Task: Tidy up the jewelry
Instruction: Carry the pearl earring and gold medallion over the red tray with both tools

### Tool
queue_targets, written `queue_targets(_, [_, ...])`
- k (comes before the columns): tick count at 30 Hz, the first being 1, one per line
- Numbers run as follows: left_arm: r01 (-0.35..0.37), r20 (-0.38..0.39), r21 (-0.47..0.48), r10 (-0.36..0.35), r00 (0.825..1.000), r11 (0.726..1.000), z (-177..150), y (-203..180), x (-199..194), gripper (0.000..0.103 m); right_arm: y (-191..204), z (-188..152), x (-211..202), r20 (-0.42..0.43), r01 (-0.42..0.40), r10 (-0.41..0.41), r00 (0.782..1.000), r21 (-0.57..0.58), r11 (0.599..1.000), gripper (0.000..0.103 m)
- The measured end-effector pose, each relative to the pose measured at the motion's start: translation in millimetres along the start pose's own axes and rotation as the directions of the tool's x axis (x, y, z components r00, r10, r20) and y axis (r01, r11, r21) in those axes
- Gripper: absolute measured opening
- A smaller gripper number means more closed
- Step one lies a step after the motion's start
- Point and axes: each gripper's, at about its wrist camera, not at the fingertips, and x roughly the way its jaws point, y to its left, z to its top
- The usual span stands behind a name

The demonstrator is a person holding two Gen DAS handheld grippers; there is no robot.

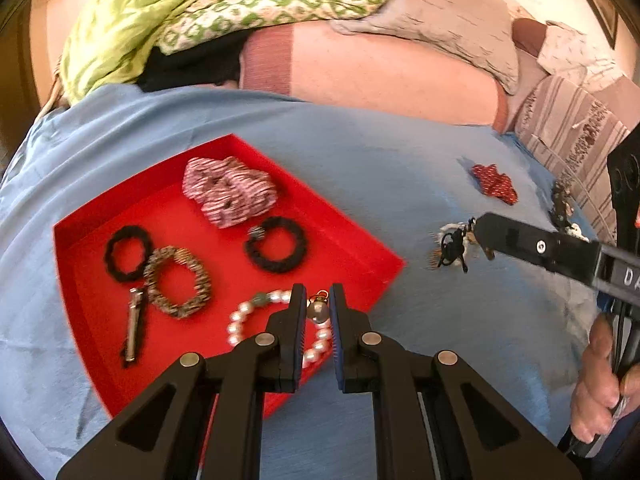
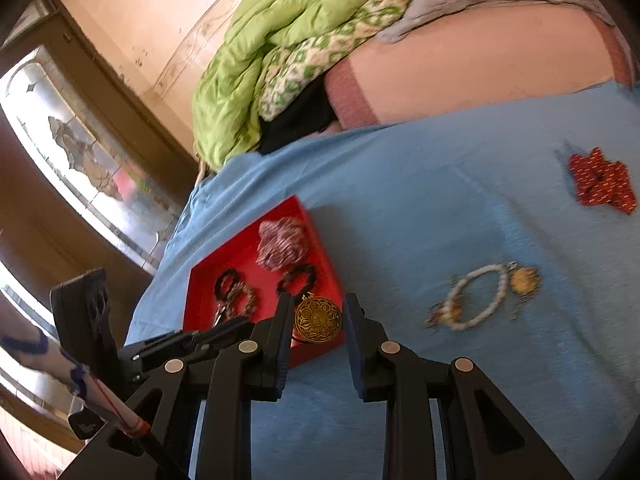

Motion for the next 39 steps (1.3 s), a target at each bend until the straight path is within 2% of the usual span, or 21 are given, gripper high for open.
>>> queue_targets(8, [-0.044, -0.027, -0.047, 0.042, 0.999, 0.998, -12, 30, 0, 0.011, 26, -11, 29, -0.042, -0.024, 0.022, 0.999, -0.029, 0.999, 0.027])
queue_targets(21, [-0.090, -0.067, -0.075, 0.085, 0.994, 0.993, -15, 43, 12, 0.011, 29, -11, 76, -0.082, 0.041, -0.048, 0.995, -0.076, 0.996, 0.027])
queue_targets(39, [-0.119, -0.091, -0.085, 0.112, 0.990, 0.989, -19, 51, 17, 0.011, 24, -13, 89, -0.092, 0.094, -0.105, 0.990, -0.109, 0.990, 0.027])
